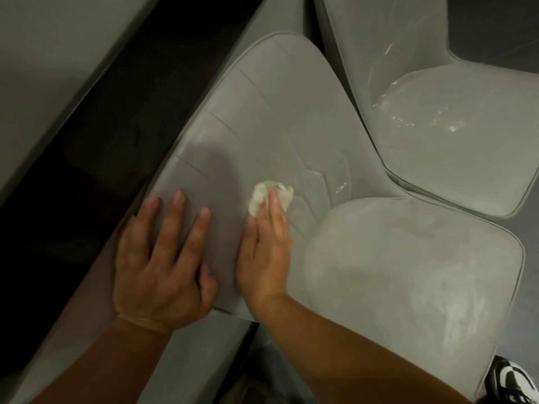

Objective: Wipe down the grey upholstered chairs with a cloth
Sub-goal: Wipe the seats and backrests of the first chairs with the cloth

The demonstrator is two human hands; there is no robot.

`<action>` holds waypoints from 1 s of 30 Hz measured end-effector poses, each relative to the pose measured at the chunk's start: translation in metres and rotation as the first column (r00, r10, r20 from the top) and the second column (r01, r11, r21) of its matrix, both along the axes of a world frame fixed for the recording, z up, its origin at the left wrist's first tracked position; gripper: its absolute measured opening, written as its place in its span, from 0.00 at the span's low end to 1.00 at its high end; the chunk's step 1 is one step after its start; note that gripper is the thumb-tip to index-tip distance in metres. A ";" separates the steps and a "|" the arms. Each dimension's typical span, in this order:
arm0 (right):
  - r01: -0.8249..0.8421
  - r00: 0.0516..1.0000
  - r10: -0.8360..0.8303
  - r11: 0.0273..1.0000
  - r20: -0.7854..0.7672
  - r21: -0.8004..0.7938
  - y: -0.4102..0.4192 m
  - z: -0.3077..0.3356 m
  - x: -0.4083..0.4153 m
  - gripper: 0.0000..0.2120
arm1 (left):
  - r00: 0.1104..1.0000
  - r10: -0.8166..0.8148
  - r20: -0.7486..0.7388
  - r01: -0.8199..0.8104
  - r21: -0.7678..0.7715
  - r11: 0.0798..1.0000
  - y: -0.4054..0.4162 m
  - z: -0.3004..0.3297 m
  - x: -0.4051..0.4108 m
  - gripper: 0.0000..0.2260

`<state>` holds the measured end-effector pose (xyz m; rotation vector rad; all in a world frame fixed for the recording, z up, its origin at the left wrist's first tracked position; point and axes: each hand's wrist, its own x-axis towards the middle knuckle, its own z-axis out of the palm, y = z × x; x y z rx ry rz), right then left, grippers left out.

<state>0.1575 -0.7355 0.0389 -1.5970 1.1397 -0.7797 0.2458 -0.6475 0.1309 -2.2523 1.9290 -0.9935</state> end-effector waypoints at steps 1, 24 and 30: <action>0.008 1.000 -0.008 0.978 0.003 0.211 0.008 -0.020 -0.016 0.21 | 1.000 0.007 0.011 -0.007 -0.001 1.000 0.000 0.000 0.001 0.29; 0.168 0.948 0.044 0.773 -0.315 0.612 0.047 -0.069 -0.082 0.21 | 1.000 0.003 -0.012 -0.003 -0.003 1.000 0.002 0.001 0.000 0.28; 0.224 0.967 -0.231 0.972 0.104 0.074 0.024 0.015 -0.030 0.19 | 0.999 -0.005 -0.035 0.005 0.008 1.000 0.005 0.000 -0.001 0.28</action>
